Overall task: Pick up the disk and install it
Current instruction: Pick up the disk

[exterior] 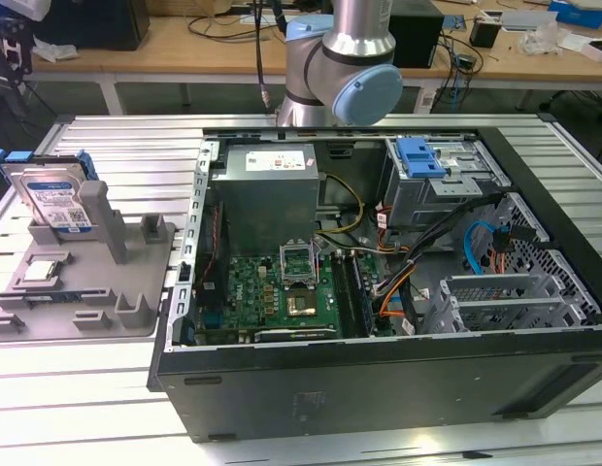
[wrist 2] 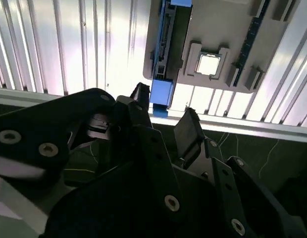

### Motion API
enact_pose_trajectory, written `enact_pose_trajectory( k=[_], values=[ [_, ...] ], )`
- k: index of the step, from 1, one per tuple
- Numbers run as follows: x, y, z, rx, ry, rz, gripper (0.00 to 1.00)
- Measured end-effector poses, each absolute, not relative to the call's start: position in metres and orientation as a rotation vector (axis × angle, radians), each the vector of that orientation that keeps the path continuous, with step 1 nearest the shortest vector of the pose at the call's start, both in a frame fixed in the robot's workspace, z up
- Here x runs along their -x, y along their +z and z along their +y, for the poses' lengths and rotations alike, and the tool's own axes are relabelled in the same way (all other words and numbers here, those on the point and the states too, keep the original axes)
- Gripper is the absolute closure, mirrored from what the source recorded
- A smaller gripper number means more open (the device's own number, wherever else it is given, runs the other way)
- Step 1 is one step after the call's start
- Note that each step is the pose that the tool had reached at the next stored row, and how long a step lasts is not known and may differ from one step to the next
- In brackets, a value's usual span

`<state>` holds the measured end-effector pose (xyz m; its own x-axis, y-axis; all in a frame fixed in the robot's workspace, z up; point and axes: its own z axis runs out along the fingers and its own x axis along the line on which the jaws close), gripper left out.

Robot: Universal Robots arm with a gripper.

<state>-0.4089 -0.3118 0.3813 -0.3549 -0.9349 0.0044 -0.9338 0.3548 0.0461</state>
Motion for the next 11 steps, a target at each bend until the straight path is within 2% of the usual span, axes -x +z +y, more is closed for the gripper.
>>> enact_pose_trajectory(
  k=[11],
  values=[
    [0.4089, 0.3792, -0.3114, -2.142, -0.047, -2.25, 0.52]
  ],
)
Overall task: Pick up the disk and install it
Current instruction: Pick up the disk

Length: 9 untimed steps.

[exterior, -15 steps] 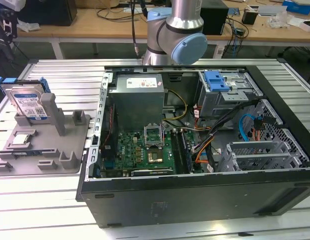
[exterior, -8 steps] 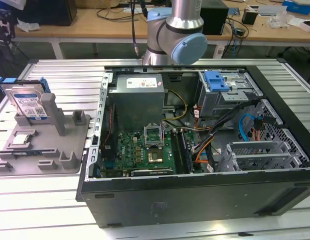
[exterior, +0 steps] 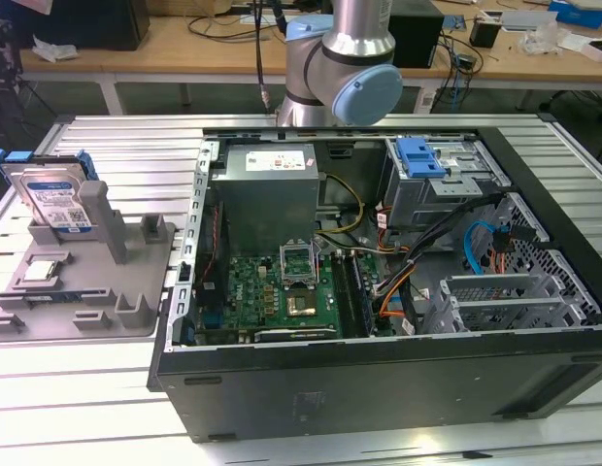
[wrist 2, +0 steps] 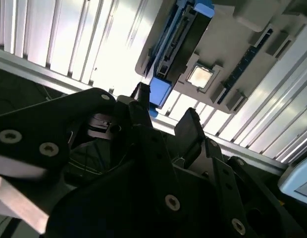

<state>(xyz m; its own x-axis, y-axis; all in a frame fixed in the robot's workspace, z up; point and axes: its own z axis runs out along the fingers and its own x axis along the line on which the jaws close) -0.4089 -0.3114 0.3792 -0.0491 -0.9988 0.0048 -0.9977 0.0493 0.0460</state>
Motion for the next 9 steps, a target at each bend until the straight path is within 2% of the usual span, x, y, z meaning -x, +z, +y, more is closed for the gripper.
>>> enact_pose_trajectory(
  k=[9],
  values=[
    [0.4089, 0.3783, -0.3104, -2.129, -0.04, -2.256, 0.52]
  ],
)
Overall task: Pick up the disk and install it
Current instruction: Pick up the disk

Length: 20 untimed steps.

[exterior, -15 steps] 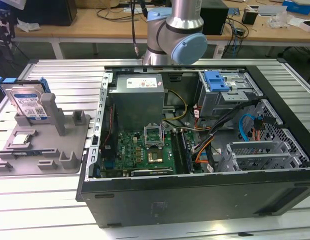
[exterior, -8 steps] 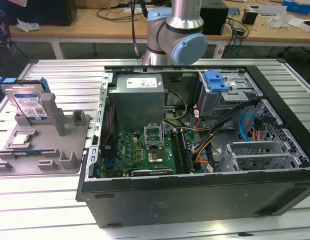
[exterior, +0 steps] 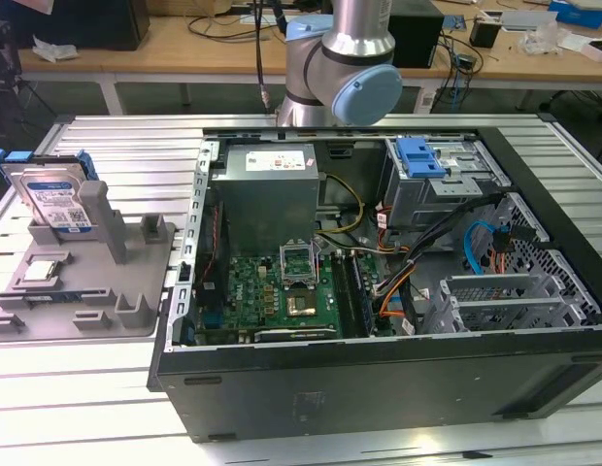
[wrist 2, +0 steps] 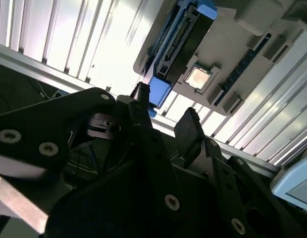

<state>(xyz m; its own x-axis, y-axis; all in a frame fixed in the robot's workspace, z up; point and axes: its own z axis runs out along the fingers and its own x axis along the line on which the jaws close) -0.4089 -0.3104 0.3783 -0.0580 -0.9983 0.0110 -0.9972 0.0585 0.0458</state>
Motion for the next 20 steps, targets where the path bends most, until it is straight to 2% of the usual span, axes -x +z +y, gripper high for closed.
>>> enact_pose_trajectory(
  k=[20],
  values=[
    [0.413, 0.363, -0.304, -2.121, -0.023, -2.26, 0.52]
  ],
)
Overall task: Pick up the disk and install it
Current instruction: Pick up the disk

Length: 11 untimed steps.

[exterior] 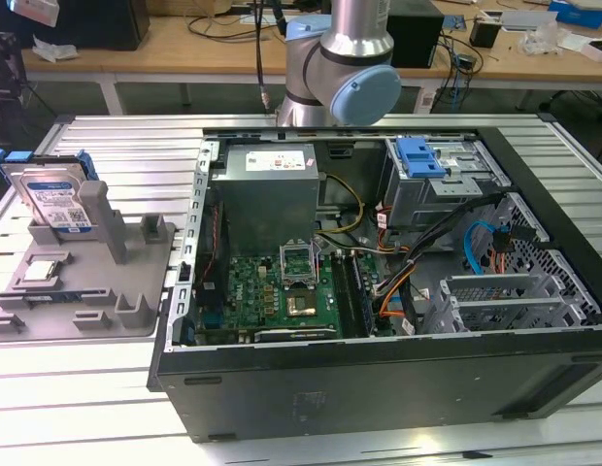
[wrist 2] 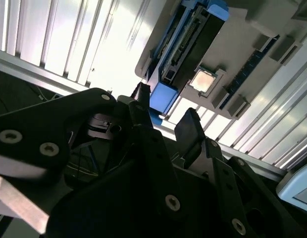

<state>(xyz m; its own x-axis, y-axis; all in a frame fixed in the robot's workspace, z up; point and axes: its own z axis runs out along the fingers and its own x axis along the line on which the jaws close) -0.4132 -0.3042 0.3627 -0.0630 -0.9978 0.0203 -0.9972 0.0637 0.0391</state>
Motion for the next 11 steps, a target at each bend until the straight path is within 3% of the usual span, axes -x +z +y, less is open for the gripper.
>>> enact_pose_trajectory(
  k=[11],
  values=[
    [0.4142, 0.3576, -0.3052, -2.121, -0.018, -2.26, 0.52]
  ],
)
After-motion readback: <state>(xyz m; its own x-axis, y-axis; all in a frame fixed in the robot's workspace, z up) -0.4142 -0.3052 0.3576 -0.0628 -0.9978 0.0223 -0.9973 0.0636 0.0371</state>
